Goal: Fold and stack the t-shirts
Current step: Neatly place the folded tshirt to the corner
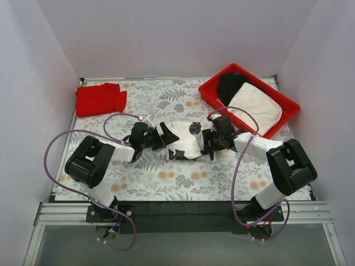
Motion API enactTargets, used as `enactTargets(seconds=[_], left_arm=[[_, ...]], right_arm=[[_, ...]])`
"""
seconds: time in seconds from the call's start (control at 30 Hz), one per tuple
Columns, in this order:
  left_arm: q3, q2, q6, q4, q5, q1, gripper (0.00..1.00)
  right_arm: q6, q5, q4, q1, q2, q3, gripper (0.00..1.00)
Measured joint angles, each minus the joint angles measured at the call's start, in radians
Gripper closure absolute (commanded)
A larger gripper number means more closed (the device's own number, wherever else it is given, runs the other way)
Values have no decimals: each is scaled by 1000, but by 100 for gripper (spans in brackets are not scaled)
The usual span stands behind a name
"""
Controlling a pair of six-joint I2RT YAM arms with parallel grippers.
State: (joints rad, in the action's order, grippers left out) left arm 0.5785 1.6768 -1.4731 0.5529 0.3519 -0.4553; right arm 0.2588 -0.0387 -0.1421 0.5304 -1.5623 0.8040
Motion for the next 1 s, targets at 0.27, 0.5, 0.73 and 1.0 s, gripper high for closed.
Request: enactTargets(seconds=[0.27, 0.5, 0.73, 1.0], left_arm=[[61, 89, -25, 77, -17, -86, 7], [128, 155, -40, 99, -38, -165, 13], [153, 171, -40, 60, -84, -178, 34], [166, 151, 11, -71, -204, -187, 99]], right_arm=[[0, -3, 27, 21, -10, 0, 43], [0, -5, 50, 41, -28, 10, 43], [0, -8, 66, 52, -35, 13, 43], [0, -7, 69, 55, -33, 11, 43]])
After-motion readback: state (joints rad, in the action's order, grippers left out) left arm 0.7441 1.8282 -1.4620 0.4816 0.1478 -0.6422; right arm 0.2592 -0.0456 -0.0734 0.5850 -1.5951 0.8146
